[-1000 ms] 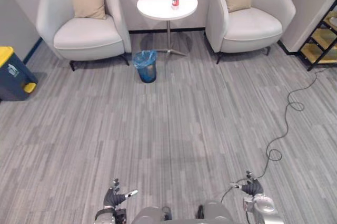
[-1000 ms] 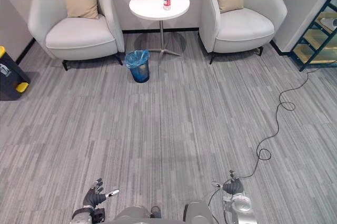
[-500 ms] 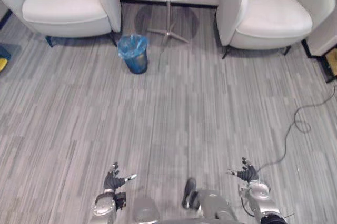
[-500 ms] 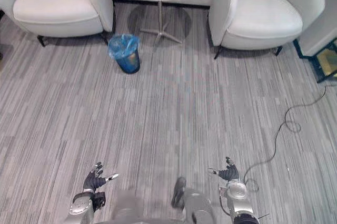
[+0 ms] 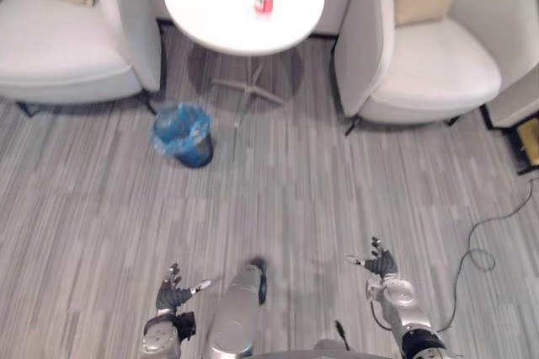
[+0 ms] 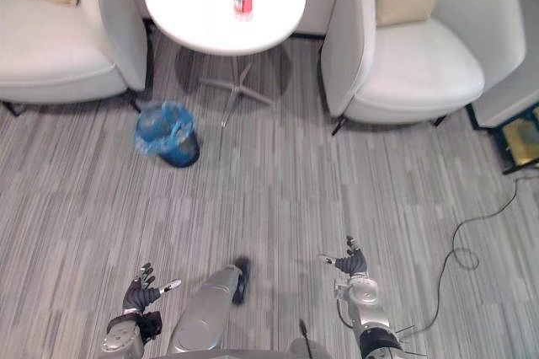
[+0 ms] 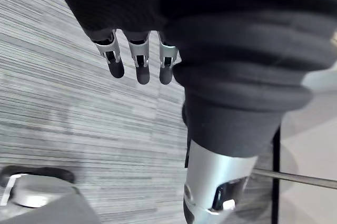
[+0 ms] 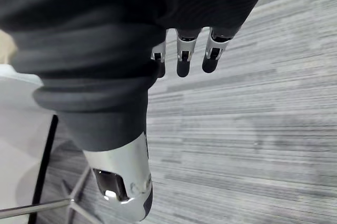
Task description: Gather rubbish on tea table into small bin, then transfer packed bag to large trash can.
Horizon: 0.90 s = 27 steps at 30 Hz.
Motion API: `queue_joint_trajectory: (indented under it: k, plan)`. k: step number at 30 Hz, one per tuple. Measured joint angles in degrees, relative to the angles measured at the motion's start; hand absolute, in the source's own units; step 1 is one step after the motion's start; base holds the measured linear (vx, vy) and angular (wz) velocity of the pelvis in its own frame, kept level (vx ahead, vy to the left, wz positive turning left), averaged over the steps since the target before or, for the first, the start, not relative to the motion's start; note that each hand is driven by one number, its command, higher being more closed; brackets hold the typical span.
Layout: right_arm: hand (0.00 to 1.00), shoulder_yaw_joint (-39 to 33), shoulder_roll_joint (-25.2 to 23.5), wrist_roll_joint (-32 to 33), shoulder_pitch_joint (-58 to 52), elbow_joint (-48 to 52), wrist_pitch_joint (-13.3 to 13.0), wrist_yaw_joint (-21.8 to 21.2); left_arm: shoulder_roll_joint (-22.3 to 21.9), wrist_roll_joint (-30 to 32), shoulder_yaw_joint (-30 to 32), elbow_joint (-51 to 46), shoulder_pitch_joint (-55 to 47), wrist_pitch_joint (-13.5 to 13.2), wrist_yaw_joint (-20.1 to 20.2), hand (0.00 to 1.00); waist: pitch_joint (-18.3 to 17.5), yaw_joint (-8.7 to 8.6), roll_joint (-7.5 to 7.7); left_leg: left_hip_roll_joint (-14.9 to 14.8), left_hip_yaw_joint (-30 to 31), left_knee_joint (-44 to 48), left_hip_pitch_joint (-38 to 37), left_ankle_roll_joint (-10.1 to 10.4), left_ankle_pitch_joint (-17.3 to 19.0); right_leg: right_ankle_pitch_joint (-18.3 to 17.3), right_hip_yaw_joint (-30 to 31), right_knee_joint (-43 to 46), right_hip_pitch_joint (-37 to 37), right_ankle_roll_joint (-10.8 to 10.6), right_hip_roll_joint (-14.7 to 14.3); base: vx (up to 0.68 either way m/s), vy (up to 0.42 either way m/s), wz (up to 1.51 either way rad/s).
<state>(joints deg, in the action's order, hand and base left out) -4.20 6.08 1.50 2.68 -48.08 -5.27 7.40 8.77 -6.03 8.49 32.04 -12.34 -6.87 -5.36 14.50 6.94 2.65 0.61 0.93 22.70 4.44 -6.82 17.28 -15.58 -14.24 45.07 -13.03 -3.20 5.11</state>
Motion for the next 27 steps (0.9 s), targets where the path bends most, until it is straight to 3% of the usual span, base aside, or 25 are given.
queue_joint_trajectory:
  k: [2,3,4,5,6,7,8,10,11,12,13,16,17,18,19,20,23,25,27]
  plan:
    - [0.00,0.11,0.12,0.02,-0.59,-0.23,0.06,-0.03,0.04,0.00,-0.03,0.95,0.62,0.02,0.02,0.00,0.00,-0.20,0.08,-0.39,1.92,-2.36,-3.84,0.85,0.93,1.59,-0.30,-15.44,-2.61,-1.17,-1.26,0.61,-0.056,0.69]
    - [0.00,0.06,0.23,0.07,-0.84,-0.77,0.09,-0.03,0.00,0.02,0.02,2.02,1.20,0.05,0.01,0.00,-0.35,-0.30,0.96,0.14,4.02,-5.08,-7.12,1.93,1.53,6.87,1.08,-29.63,-4.73,-2.60,-1.76,0.64,-0.109,0.69]
    - [0.00,0.02,0.25,0.07,-0.83,-0.79,0.17,-0.02,-0.02,0.06,0.03,2.17,1.24,0.06,0.01,0.00,-0.42,-0.32,1.23,0.36,4.76,-5.92,-8.46,2.81,2.03,9.04,2.18,-32.11,-6.14,-2.79,-1.79,0.77,-0.167,0.84]
    - [0.00,0.09,0.06,0.08,-0.83,-0.79,0.34,-0.02,0.04,0.13,0.05,2.28,0.97,0.09,0.00,0.00,-1.18,-0.25,2.46,0.40,6.15,-6.76,-11.03,4.53,3.07,13.57,4.13,-34.74,-7.80,-2.04,-2.40,0.65,-0.214,0.89]
    - [0.00,0.12,-0.15,0.11,-1.07,-0.80,0.39,-0.03,0.07,0.23,0.04,2.34,0.05,0.11,0.00,0.00,-1.66,-0.71,2.38,0.04,8.13,-5.87,-12.96,5.96,3.88,20.63,6.48,-34.16,-7.29,1.57,-3.38,0.67,-0.249,0.98]
    - [0.00,0.05,-0.05,0.14,-1.17,-0.80,0.44,-0.03,-0.20,0.25,0.02,2.52,-0.10,0.11,0.01,0.00,-2.33,-1.62,1.66,-0.84,9.33,-4.68,-13.12,6.05,3.94,24.61,6.55,-33.71,-6.82,2.98,-4.01,0.72,-0.271,0.92]
    - [0.00,-0.30,0.03,0.21,-1.17,-0.50,0.43,-0.03,-1.09,0.57,0.05,3.03,0.03,0.07,0.02,0.00,-3.79,-1.56,-0.49,-2.84,10.41,0.67,-11.17,7.54,3.11,22.80,3.88,-33.59,-5.54,4.20,-5.53,0.71,-0.249,0.55]
    - [0.00,0.61,-0.44,0.67,-0.46,1.75,0.25,-0.05,-2.19,1.15,0.98,3.12,0.14,0.12,-0.02,0.00,-3.37,-1.47,-1.88,-5.11,7.62,19.10,-3.39,12.94,-2.96,20.90,3.15,-37.10,-0.13,5.67,-8.22,0.70,-0.232,0.22]
    - [0.00,0.66,-1.34,0.91,-0.44,2.88,0.13,0.09,-2.73,1.21,1.02,3.12,-0.06,0.14,0.03,0.00,-3.23,-0.76,-2.52,-8.35,4.27,31.24,1.60,12.18,-3.54,20.34,3.23,-40.34,4.89,6.50,-10.27,0.57,-0.158,0.00]
    - [0.00,0.61,-2.03,1.35,-0.33,2.92,0.09,0.18,-2.80,1.28,0.66,3.37,0.32,0.28,0.12,0.00,-3.08,-0.23,-2.40,-9.94,2.20,35.14,4.36,11.26,-0.98,19.97,3.47,-41.46,7.99,7.02,-10.94,0.64,-0.125,-0.07]
    - [0.00,0.65,-2.43,2.29,-0.18,2.87,-0.06,0.16,-3.05,1.71,-0.20,3.28,0.97,0.28,0.30,0.00,-2.99,0.37,-1.55,-10.23,0.09,35.02,7.44,10.85,1.42,19.73,4.12,-41.57,10.40,7.35,-10.68,0.39,-0.041,-0.03]
    - [0.00,-0.04,-3.11,3.11,1.19,2.86,-0.54,0.24,-3.64,2.17,-0.25,3.22,1.35,0.23,0.34,0.00,-2.34,0.27,-0.34,-9.37,-2.92,25.33,13.38,10.30,2.67,19.43,4.97,-41.54,13.40,7.02,-8.07,0.41,0.052,-0.05]
    - [0.00,-0.50,-2.45,3.09,0.97,3.23,-1.09,0.32,-3.79,2.19,-0.42,3.06,1.17,0.23,0.27,0.00,-2.43,0.28,-0.72,-8.57,-3.26,12.19,14.09,12.66,-0.31,17.02,4.90,-41.41,14.72,4.58,-6.79,0.34,0.140,-0.24]
    - [0.00,-0.47,-1.73,3.05,0.57,3.74,-1.10,0.33,-4.15,2.19,-0.58,2.80,1.00,0.21,0.25,0.00,-2.55,0.40,-2.05,-8.83,-2.83,6.01,13.94,13.00,-4.44,15.41,4.78,-41.39,15.45,3.61,-6.99,0.39,0.202,-0.29]
    - [0.00,-0.54,-0.73,2.99,0.31,3.99,-1.17,0.34,-4.61,2.18,-0.63,2.73,0.96,0.12,0.24,0.00,-2.25,0.80,-4.07,-9.63,-2.38,2.39,14.15,9.37,-12.56,12.45,4.89,-41.41,16.42,2.11,-7.68,0.29,0.187,-0.07]
    - [0.00,-0.51,-1.06,2.94,0.10,3.58,-0.68,0.53,-4.24,2.19,-0.69,3.18,2.25,0.15,0.14,0.00,-1.86,1.00,-2.90,-7.14,-2.75,0.68,12.94,8.17,-12.30,11.53,5.10,-40.96,16.68,0.94,-5.15,0.27,0.184,0.08]
    - [0.00,-0.31,-1.40,2.42,-0.83,3.62,-0.66,0.38,-3.31,2.22,-0.61,2.90,1.71,0.13,0.13,0.00,-1.71,1.21,-1.72,-5.17,-4.59,0.81,11.42,6.41,-10.78,10.09,6.07,-39.35,17.16,-0.49,-2.59,0.20,0.135,0.01]
    - [0.00,-0.23,-1.66,2.28,-0.70,4.06,-0.77,0.30,-2.71,2.22,-0.58,3.02,0.29,0.19,0.11,0.00,-1.59,1.54,-1.66,-5.51,-5.57,1.40,9.28,6.16,-7.99,8.71,7.41,-33.14,15.95,-1.80,-2.09,0.16,0.148,-0.37]
    - [0.00,0.26,-1.77,1.68,-1.20,6.41,-0.92,0.55,-1.91,2.24,-1.59,3.53,-0.51,0.24,0.20,0.00,-1.55,1.00,-1.44,-5.19,-5.96,0.09,5.48,5.84,-6.49,7.29,8.21,-20.23,11.57,-3.41,-0.75,0.08,0.086,-0.05]
